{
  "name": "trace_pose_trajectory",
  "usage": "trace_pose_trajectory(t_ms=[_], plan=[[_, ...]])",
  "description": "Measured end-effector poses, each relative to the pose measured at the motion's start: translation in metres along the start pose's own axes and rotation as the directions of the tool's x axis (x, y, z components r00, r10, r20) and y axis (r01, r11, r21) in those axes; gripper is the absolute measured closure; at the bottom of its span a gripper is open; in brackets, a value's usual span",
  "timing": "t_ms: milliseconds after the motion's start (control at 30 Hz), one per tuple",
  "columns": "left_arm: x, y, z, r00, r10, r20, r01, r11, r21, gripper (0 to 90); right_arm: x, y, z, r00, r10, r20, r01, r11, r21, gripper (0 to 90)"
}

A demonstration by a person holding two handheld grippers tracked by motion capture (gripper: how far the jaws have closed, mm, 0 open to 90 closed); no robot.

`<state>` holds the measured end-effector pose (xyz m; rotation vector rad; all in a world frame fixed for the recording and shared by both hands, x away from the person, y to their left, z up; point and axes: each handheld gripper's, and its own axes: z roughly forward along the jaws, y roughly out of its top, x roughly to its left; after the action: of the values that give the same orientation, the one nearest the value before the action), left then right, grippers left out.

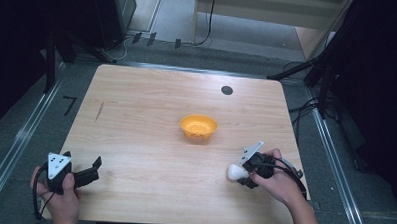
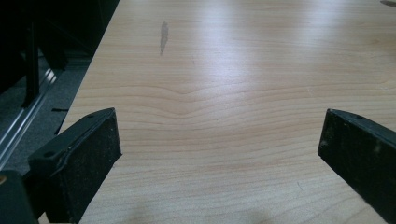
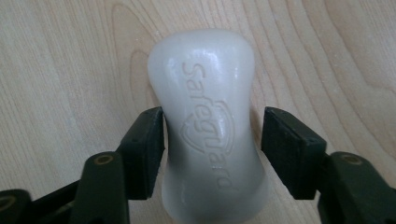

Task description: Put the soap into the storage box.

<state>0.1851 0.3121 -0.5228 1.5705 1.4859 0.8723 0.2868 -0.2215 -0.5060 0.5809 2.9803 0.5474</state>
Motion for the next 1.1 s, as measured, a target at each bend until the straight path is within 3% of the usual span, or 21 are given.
trace_pose_trajectory(t_ms=[333, 533, 733, 933, 1100], plan=[[0.0, 0.0, 0.0, 1.0, 0.005, 0.001, -0.005, 1.0, 0.004, 0.0, -0.002, 0.005, 0.003, 0.9993, -0.019, -0.032, 0.021, 0.999, 0.044, 47.3], [0.0, 0.0, 0.0, 1.0, 0.003, 0.002, -0.003, 1.0, 0.004, 0.0, 0.002, 0.012, 0.006, 0.9999, -0.012, 0.003, 0.011, 0.995, 0.102, 47.5], [0.0, 0.0, 0.0, 1.0, 0.006, 0.003, -0.006, 1.0, 0.006, 0.0, 0.003, 0.014, 0.007, 0.999, -0.045, -0.007, 0.046, 0.991, 0.125, 47.1], [-0.001, 0.0, 0.001, 0.9999, 0.011, 0.002, -0.011, 0.9999, 0.01, 0.0, 0.001, 0.02, 0.008, 0.999, -0.044, -0.009, 0.045, 0.985, 0.165, 49.2], [-0.001, 0.0, 0.001, 0.9999, 0.01, 0.006, -0.01, 0.9999, 0.008, 0.0, 0.002, 0.021, 0.008, 0.9984, -0.056, -0.011, 0.057, 0.984, 0.167, 49.9]])
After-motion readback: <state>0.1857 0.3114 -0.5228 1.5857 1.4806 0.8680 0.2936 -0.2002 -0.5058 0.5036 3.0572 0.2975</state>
